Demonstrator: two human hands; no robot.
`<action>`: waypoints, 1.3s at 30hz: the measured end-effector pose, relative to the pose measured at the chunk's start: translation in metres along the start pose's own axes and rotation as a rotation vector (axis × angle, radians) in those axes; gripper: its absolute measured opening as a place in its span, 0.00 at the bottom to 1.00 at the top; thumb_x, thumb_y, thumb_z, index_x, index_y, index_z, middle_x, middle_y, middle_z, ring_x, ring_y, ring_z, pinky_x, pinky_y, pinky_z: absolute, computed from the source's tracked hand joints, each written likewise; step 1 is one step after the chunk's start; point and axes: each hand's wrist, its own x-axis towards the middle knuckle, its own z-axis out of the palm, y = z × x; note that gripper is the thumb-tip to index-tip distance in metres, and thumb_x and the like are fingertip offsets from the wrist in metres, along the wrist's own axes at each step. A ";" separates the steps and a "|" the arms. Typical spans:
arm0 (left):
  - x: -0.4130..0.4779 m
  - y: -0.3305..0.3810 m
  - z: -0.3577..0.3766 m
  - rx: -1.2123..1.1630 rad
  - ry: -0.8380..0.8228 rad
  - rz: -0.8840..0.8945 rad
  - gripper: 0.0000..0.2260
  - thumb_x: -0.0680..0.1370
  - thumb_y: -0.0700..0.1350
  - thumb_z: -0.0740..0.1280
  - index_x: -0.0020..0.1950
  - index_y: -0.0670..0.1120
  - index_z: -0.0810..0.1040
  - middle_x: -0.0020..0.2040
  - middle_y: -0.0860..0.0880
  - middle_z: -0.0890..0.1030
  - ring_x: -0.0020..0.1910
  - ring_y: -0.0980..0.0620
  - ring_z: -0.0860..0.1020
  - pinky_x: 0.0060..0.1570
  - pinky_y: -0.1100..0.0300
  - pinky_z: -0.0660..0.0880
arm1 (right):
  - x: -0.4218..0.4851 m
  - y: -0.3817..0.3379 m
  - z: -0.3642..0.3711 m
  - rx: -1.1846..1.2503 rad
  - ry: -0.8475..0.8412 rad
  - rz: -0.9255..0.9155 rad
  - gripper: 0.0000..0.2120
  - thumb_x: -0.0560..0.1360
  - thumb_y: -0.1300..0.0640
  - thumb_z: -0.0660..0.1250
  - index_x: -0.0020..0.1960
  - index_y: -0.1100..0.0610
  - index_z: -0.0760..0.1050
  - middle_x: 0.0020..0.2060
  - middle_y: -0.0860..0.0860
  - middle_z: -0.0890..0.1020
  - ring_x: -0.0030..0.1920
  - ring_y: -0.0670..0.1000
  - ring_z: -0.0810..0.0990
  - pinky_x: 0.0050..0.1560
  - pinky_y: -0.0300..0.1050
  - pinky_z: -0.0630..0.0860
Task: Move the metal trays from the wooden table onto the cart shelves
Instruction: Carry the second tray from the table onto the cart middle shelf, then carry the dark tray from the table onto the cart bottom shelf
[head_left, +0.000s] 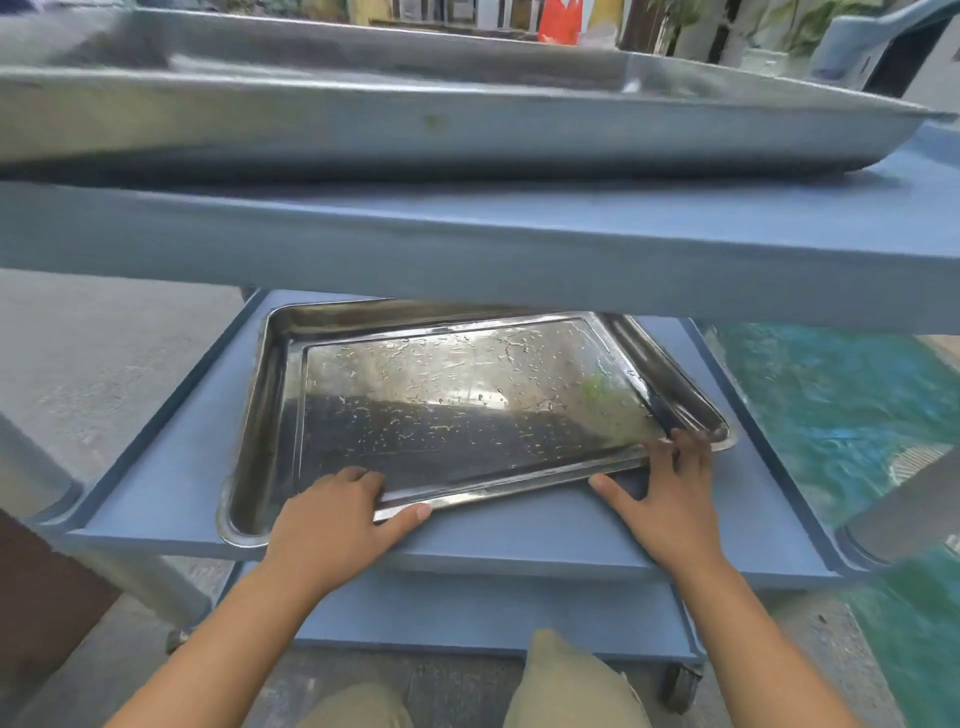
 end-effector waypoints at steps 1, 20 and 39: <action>0.001 0.002 -0.008 -0.041 -0.084 -0.006 0.37 0.69 0.79 0.46 0.56 0.54 0.76 0.53 0.56 0.77 0.53 0.52 0.76 0.47 0.53 0.77 | 0.001 -0.002 -0.009 -0.019 -0.065 0.003 0.44 0.67 0.24 0.58 0.72 0.53 0.65 0.77 0.55 0.55 0.78 0.54 0.43 0.71 0.61 0.64; -0.108 0.077 -0.280 -0.084 -0.564 0.123 0.17 0.81 0.52 0.61 0.64 0.43 0.76 0.61 0.44 0.80 0.58 0.44 0.78 0.58 0.51 0.76 | -0.140 -0.138 -0.287 0.152 -0.572 0.251 0.15 0.76 0.43 0.67 0.54 0.53 0.78 0.43 0.46 0.80 0.50 0.50 0.81 0.50 0.45 0.75; -0.306 0.321 -0.395 0.131 -0.459 1.231 0.16 0.79 0.52 0.61 0.65 0.47 0.75 0.60 0.45 0.82 0.62 0.43 0.76 0.57 0.53 0.73 | -0.495 -0.121 -0.563 0.189 0.123 0.974 0.14 0.75 0.47 0.68 0.58 0.51 0.77 0.40 0.44 0.78 0.49 0.50 0.80 0.50 0.44 0.74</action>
